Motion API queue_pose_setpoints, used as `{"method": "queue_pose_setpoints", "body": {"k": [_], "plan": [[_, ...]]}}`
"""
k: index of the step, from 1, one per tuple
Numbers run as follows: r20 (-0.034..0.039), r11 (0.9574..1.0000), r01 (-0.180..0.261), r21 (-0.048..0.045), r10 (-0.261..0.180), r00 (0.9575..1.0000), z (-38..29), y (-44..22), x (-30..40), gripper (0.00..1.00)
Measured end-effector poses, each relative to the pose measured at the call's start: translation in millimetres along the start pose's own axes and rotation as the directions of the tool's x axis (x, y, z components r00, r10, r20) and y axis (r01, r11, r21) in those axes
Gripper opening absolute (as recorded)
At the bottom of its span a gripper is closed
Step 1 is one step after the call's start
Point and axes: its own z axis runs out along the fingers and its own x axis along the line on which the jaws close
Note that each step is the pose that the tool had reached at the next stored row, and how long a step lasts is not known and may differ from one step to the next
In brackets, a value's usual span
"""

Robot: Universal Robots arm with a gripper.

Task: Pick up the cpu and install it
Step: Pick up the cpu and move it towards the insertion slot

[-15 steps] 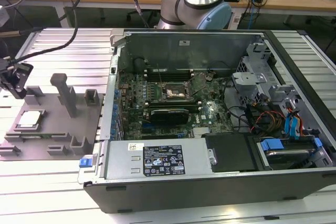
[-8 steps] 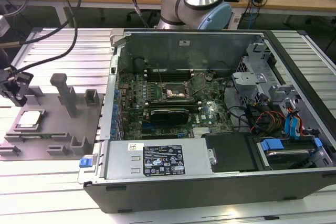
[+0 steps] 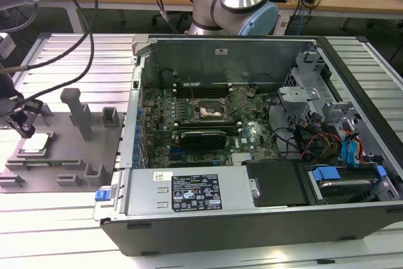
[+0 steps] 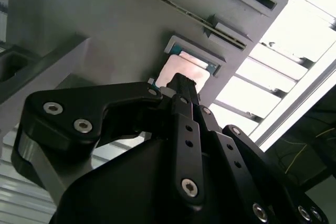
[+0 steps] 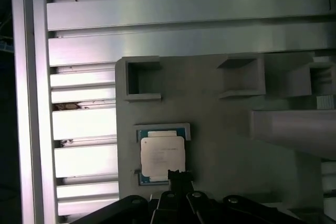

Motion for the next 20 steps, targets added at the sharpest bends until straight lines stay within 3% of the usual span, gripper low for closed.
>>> {"method": "queue_pose_setpoints", "body": {"k": [9, 15, 20], "plan": [[0.0, 1.0, 0.0, -0.0003, 0.0, 1.0, 18.5, 0.3, 4.0, 0.11], [-0.0001, 1.0, 0.0, -0.0052, 0.0, 1.0, 24.8, 2.2, 6.3, 0.11], [-0.0001, 1.0, 0.0, -0.0052, 0.0, 1.0, 25.4, 2.3, 6.5, 0.11]]}}
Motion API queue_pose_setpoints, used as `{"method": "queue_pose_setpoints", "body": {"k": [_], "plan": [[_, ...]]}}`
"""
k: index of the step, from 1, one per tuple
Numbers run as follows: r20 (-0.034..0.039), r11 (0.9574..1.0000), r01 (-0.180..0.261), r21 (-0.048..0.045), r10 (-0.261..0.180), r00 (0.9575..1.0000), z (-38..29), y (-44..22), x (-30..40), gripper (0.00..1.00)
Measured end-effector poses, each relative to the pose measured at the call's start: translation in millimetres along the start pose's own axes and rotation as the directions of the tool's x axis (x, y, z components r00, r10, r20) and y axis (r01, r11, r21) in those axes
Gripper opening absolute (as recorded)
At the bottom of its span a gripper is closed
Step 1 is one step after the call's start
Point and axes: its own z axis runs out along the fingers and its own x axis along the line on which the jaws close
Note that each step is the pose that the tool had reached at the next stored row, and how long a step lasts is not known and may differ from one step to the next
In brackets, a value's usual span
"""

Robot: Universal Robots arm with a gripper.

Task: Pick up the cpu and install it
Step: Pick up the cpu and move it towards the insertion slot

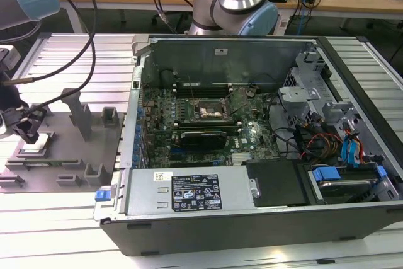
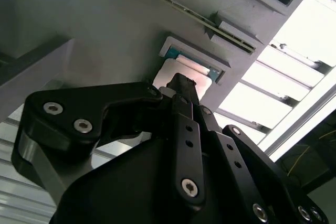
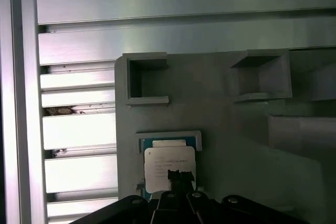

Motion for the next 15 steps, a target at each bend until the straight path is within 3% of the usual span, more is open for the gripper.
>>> {"method": "queue_pose_setpoints", "body": {"k": [3, 6, 8, 11, 15], "plan": [[0.0, 1.0, 0.0, -0.0001, 0.0, 1.0, 0.1, 0.0, 0.0, 0.11], [0.0001, 1.0, 0.0, 0.0, 0.0, 1.0, 0.1, 0.0, 0.0, 0.29], [0.0001, 1.0, 0.0, 0.0, 0.0, 1.0, 0.2, 0.0, 0.0, 0.29], [0.0001, 1.0, 0.0, 0.0, 0.0, 1.0, 0.2, 0.0, 0.0, 0.48], [0.0001, 1.0, 0.0, 0.0, 0.0, 1.0, 0.3, 0.0, 0.0, 0.6]]}}
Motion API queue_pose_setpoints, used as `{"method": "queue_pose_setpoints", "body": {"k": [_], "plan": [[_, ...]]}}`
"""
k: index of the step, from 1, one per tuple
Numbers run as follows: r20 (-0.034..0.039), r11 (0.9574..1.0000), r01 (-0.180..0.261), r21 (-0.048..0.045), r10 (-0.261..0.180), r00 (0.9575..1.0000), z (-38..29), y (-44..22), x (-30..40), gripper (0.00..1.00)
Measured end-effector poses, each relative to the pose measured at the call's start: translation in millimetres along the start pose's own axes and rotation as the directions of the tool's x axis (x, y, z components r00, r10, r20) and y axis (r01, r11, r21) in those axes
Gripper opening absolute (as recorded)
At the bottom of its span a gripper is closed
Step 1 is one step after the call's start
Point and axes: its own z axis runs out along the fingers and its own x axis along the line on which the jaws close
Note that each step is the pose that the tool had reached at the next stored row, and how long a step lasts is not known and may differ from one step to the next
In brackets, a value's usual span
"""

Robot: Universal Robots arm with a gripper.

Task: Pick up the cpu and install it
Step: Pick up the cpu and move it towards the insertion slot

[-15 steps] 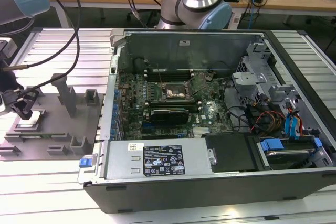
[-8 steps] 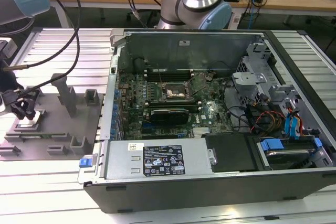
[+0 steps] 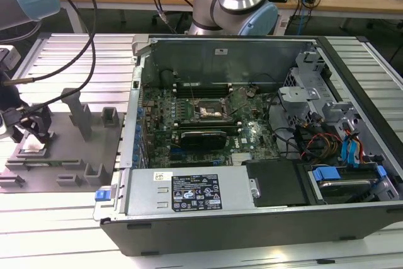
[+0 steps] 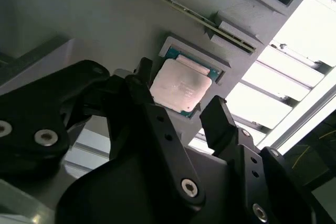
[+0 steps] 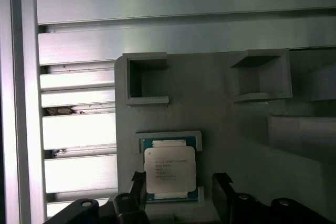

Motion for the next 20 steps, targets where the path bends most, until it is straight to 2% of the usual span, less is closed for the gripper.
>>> {"method": "queue_pose_setpoints", "body": {"k": [1, 3, 6, 15, 18, 20], "plan": [[-0.0001, 1.0, 0.0, 0.0, 0.0, 1.0, 0.0, 0.0, 0.0, 0.66], [0.0003, 1.0, 0.0, -0.0003, 0.0, 1.0, 0.7, 0.0, 0.0, 0.66], [-0.0004, 1.0, 0.0, -0.0062, 0.0, 1.0, 4.0, 0.0, 0.2, 0.66], [-0.0017, 0.9998, 0.008, -0.0167, -0.008, 1.0, 20.3, 0.7, 1.4, 0.66], [-0.0016, 0.9998, 0.008, -0.0176, -0.008, 1.0, 23.5, 1.0, 4.4, 0.66], [-0.0019, 0.9997, 0.008, -0.0216, -0.008, 1.0, 25.0, 1.1, 5.0, 0.66]]}}
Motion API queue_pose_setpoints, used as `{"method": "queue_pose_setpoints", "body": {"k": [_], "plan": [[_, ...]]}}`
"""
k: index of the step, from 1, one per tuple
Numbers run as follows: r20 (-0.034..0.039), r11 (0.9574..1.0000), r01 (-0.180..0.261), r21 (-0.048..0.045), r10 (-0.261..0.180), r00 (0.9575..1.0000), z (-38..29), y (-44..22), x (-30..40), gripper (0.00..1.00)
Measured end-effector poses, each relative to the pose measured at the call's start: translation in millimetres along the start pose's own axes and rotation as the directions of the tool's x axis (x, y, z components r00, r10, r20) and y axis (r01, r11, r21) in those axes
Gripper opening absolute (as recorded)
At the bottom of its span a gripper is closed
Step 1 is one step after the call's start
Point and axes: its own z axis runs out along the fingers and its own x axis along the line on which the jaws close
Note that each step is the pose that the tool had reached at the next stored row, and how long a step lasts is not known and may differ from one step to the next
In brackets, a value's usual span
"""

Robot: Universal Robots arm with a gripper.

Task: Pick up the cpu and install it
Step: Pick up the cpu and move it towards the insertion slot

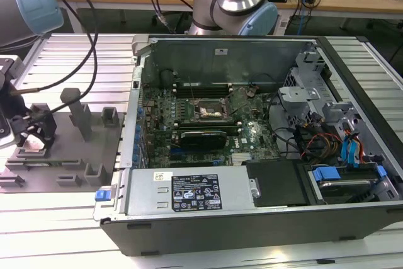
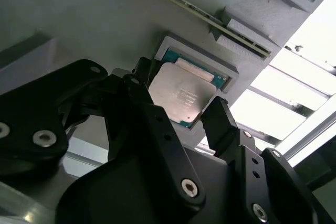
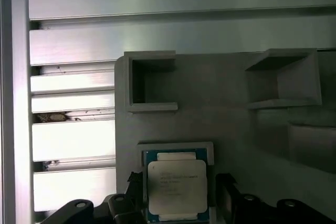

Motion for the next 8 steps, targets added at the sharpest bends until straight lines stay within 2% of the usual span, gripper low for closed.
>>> {"method": "queue_pose_setpoints", "body": {"k": [3, 6, 7, 8], "plan": [[-0.0002, 1.0, 0.0, 0.0002, 0.0, 1.0, 0.1, 0.0, 0.2, 0.66], [-0.0339, 0.9999, -0.003, -0.0101, 0.003, 0.9994, 0.6, 0.1, -0.9, 0.66], [-0.0421, 0.9999, -0.004, -0.0112, 0.003, 0.9991, 0.6, 0.1, -1.2, 0.66], [-0.0422, 0.9999, -0.004, -0.0112, 0.003, 0.9991, 0.6, 0.1, -1.2, 0.66]]}}
